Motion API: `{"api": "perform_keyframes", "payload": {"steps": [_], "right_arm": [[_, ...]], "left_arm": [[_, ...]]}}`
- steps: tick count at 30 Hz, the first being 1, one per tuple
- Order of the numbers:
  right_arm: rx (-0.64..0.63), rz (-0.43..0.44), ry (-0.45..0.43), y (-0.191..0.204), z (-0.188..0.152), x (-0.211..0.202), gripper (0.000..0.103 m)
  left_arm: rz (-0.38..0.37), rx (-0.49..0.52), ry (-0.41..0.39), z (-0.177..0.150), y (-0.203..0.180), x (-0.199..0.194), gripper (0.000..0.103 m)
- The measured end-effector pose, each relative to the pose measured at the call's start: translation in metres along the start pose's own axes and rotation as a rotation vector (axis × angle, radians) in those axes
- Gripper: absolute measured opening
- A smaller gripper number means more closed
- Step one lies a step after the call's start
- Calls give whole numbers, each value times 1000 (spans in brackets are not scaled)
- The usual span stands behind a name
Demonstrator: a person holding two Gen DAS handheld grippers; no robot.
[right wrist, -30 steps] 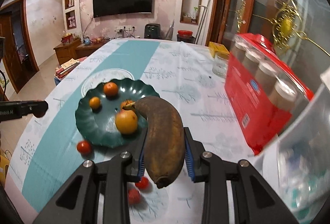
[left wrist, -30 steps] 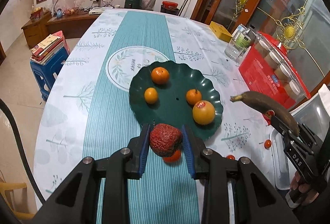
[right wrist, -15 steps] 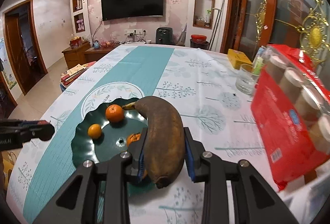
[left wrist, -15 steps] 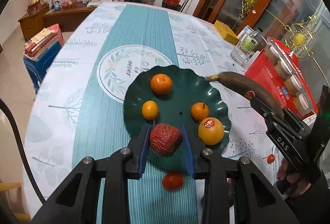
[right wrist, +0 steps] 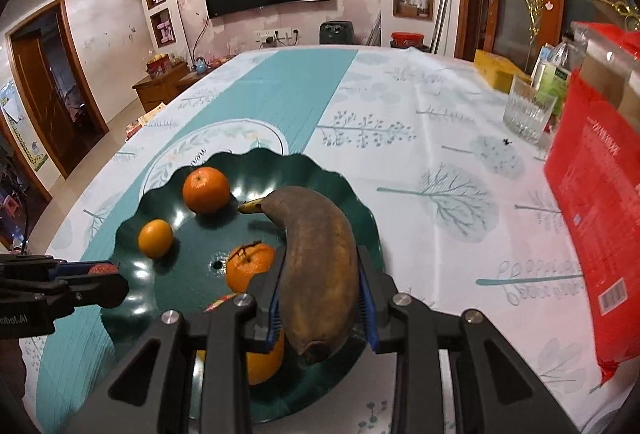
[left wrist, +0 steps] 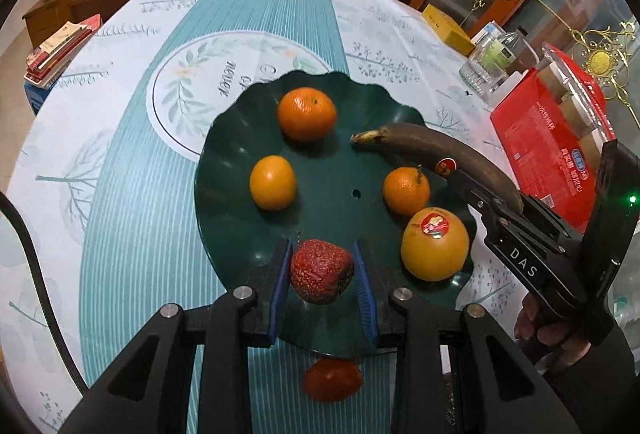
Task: Organize fruits
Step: 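Carry the lychee and banana up over the green plate with both tools, then lower the lychee and banana onto the plate and open both tools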
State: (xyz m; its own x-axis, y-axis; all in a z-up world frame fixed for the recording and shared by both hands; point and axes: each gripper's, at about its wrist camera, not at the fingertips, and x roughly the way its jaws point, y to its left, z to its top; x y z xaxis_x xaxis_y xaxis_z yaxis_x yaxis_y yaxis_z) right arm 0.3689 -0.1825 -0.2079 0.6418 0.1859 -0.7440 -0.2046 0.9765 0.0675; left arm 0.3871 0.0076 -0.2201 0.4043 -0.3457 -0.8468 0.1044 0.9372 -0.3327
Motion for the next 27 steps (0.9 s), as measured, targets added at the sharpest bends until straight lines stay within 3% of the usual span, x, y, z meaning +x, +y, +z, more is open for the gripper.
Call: {"api": "perform_keyframes", "payload": {"steps": [6, 12, 14, 18, 27], "right_arm": [[54, 31, 17, -8, -1, 6, 33], [74, 39, 22, -11, 2, -4, 40], [64, 23, 17, -8, 4, -11, 50], [68, 4, 0, -5, 7, -32, 50], [104, -49, -14, 0, -10, -93, 59]], "left_arm": [[11, -1, 24, -1, -2, 10, 29], [17, 4, 16, -1, -6, 2, 35], [21, 11, 14, -3, -8, -3, 39], [23, 30, -16, -8, -13, -22, 46], [-10, 58, -59, -32, -22, -71, 47]]}}
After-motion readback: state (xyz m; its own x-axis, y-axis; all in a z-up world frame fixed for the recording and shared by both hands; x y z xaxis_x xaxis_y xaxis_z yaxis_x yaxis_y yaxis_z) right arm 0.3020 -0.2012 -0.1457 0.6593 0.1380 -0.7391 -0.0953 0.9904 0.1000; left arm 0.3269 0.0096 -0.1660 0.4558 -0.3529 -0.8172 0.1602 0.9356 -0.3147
